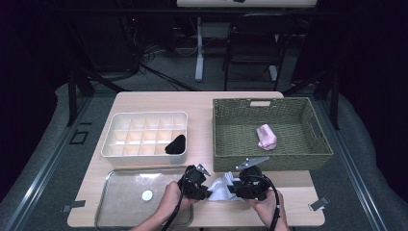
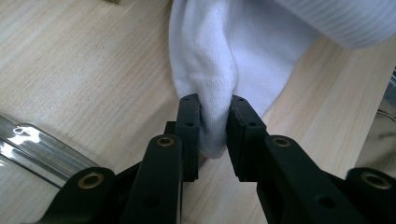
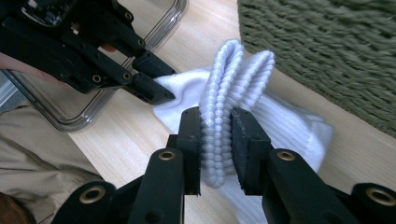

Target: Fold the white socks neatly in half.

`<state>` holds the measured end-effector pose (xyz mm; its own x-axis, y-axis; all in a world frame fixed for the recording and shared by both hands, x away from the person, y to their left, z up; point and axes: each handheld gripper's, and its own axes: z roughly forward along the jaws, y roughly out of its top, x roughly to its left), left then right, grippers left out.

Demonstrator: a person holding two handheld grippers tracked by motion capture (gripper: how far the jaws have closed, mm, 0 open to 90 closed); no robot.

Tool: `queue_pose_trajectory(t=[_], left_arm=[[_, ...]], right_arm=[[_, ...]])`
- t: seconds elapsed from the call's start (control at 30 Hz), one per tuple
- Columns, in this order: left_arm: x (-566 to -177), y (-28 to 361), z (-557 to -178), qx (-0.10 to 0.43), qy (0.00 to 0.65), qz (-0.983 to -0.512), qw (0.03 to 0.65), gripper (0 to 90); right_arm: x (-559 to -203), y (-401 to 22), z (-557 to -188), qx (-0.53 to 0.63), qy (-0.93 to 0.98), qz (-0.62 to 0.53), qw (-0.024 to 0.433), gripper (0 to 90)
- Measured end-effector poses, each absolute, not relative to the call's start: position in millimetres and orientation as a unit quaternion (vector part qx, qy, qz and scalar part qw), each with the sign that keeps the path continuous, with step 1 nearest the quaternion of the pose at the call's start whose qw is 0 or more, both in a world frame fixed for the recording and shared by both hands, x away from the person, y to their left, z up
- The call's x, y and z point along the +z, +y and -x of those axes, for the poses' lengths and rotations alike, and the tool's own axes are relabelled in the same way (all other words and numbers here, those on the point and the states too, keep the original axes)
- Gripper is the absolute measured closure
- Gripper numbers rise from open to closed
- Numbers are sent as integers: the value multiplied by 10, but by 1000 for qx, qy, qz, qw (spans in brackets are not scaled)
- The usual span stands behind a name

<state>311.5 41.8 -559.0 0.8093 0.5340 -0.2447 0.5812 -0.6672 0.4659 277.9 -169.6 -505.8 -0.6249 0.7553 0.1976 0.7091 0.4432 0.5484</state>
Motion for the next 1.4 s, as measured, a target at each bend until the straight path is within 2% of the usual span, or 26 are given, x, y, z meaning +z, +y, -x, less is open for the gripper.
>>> queue_pose_trajectory(t=[0.57,0.77,0.8,0.87,0.93,1.0,1.13,1.27,1.4], left_arm=[[-5581,396,-3126,-39,310,-910,274,738],[-5565,413,-3111,-35,314,-908,274,688],[-5545,433,-3109,-25,317,-909,268,642],[-5524,454,-3111,-24,321,-908,268,622],[-5487,488,-3118,-28,322,-907,271,575],[-5457,505,-3118,-27,327,-905,271,539],[-5379,549,-3115,-25,327,-903,279,462],[-5290,594,-3108,-19,331,-896,296,430],[-5285,566,-3115,-20,332,-894,302,392]], right_arm=[[-5193,-1537,-2838,292,851,-436,41,742],[-5288,-1453,-2859,274,860,-428,39,718],[-5299,-1443,-2858,271,863,-425,30,647],[-5302,-1436,-2852,276,862,-425,31,621],[-5263,-1438,-2848,278,866,-416,23,533],[-5215,-1459,-2835,282,867,-409,26,492],[-5106,-1523,-2784,307,863,-400,26,463],[-5054,-1709,-2736,323,847,-421,31,408],[-5070,-1872,-2724,321,836,-443,41,400]])
